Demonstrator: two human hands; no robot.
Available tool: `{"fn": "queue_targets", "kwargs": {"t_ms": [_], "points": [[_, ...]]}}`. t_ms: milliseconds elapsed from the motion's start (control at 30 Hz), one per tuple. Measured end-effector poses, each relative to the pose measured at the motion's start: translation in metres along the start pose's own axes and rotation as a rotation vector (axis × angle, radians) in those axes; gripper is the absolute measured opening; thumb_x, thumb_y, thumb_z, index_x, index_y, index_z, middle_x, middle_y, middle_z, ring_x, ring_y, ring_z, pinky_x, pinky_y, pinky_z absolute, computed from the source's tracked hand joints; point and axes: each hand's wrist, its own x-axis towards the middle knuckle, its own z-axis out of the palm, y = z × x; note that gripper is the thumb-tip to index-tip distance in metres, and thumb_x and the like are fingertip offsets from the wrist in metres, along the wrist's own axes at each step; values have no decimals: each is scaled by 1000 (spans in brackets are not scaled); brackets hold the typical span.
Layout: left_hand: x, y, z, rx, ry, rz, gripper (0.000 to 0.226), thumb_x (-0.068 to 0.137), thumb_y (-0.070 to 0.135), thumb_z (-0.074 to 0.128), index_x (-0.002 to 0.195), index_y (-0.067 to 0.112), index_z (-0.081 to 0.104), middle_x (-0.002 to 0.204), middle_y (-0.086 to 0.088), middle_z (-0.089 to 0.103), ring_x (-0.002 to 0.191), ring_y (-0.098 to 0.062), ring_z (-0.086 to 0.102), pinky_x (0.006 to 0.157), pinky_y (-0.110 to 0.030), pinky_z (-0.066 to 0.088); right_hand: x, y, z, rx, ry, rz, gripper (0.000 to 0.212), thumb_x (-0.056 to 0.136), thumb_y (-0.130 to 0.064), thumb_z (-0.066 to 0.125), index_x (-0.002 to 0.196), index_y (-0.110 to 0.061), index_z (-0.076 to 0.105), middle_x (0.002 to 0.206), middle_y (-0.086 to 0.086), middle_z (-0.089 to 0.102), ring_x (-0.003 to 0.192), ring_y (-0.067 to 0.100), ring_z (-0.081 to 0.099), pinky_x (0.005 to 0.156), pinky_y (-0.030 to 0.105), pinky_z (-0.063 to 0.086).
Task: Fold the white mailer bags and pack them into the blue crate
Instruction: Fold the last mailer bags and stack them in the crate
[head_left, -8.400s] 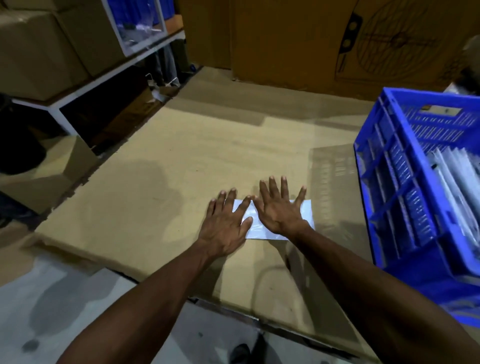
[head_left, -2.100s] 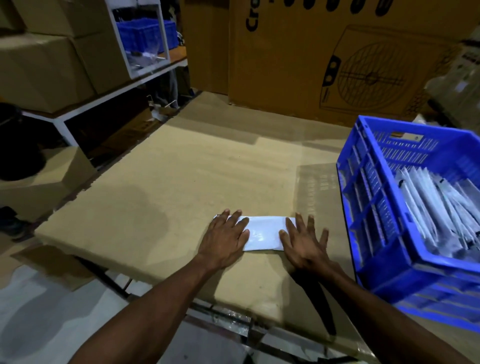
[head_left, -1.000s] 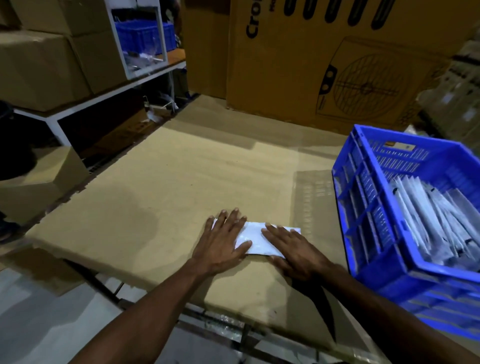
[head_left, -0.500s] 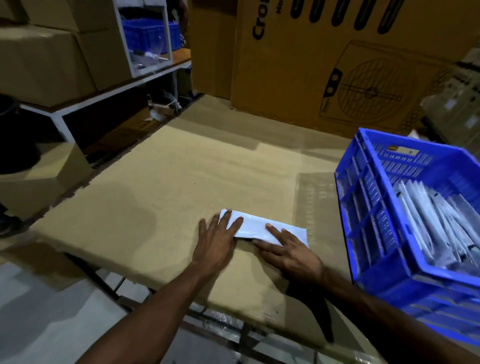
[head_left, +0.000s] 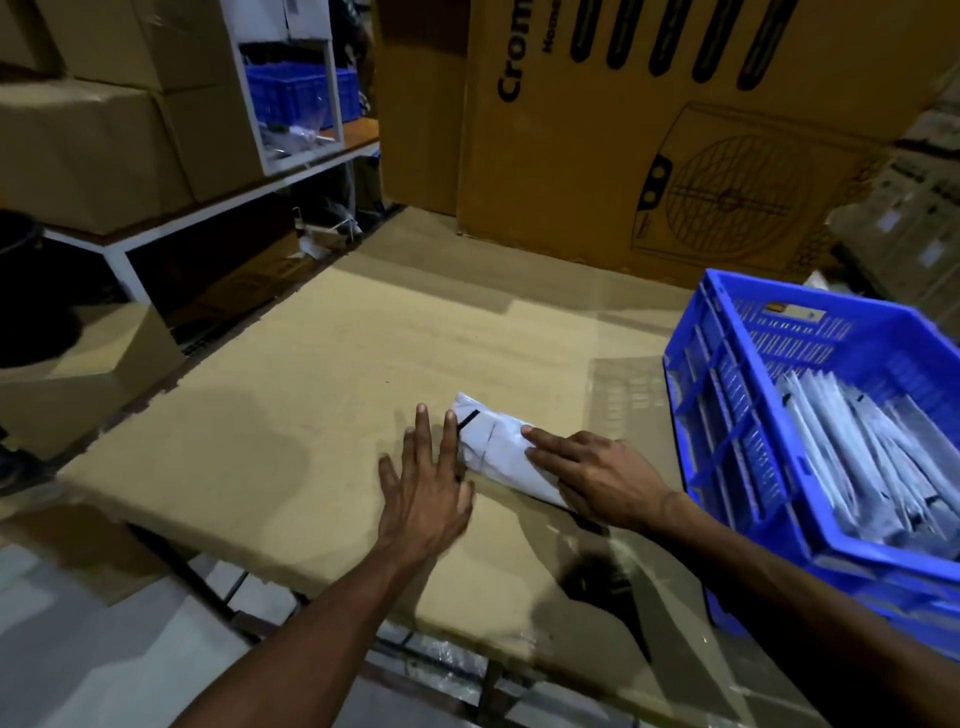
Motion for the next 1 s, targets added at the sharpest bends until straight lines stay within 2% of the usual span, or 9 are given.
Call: {"fn": "queue_targets", "kwargs": {"t_ms": [67, 133, 267, 333, 467, 533, 700, 900, 1000], "points": [[1, 0, 2, 24, -34, 15, 91, 90, 45, 46, 162, 24, -6, 169, -13, -5, 152, -34, 20, 108, -66, 31, 11, 7, 0, -62, -35, 57, 47, 85, -24, 39, 130, -23, 54, 152, -1, 44, 110, 33, 61, 71, 45, 57], [1, -1, 4, 37, -54, 19, 84, 91, 50, 37, 162, 26, 0, 169, -13, 1, 153, -35, 18, 108, -68, 30, 23, 5, 5, -41, -133, 187, 49, 90, -33, 34, 134, -25, 53, 151, 1, 45, 130, 31, 51, 97, 52, 46], [2, -3, 5, 39, -65, 40, 76, 93, 56, 34, 160, 22, 21, 167, -13, 16, 152, -36, 21, 106, -69, 31, 29, -21, 40, 304, -343, 521, 67, 100, -58, 13, 157, -24, 19, 166, -3, 13, 152, 17, 11, 119, 53, 8], [4, -4, 3, 57, -33, 71, 71, 93, 54, 37, 155, 18, 35, 164, -13, 28, 149, -36, 29, 106, -67, 34, 23, -30, 49, 362, -349, 511, 75, 96, -66, 11, 158, -24, 15, 166, -5, 6, 153, 16, 2, 121, 52, 4], [9, -2, 3, 77, 13, 220, 64, 96, 51, 36, 146, 14, 50, 158, -10, 41, 147, -29, 36, 113, -59, 29, 3, -49, 49, 373, -217, 341, 81, 93, -70, 8, 155, -21, 30, 163, -3, 21, 152, 16, 15, 121, 51, 12], [11, -2, 6, 108, -17, 286, 62, 97, 48, 35, 145, 13, 53, 155, -7, 46, 146, -27, 37, 115, -53, 27, 0, -61, 46, 399, -188, 355, 90, 89, -71, -8, 154, -23, 31, 163, -5, 23, 151, 14, 16, 123, 44, 7], [9, -5, 14, 58, -145, 317, 57, 101, 48, 31, 152, 27, 43, 152, 0, 49, 138, -30, 46, 109, -49, 39, 10, -74, 48, 346, -242, 444, 86, 85, -63, -17, 159, -28, 9, 165, -16, 4, 152, 11, 2, 120, 44, -1], [8, -3, 12, 73, -218, 285, 61, 100, 57, 22, 153, 32, 39, 156, 0, 42, 144, -35, 34, 114, -51, 28, 7, -70, 62, 295, -269, 466, 82, 86, -66, -19, 157, -37, 9, 165, -16, 5, 153, 17, 3, 119, 50, 5], [7, -1, 10, 65, -226, 274, 65, 98, 59, 16, 155, 34, 35, 160, 0, 37, 148, -34, 28, 117, -52, 23, -7, -62, 66, 297, -209, 555, 74, 93, -67, -9, 157, -37, 15, 165, -13, 11, 152, 19, 10, 118, 48, 11]]}}
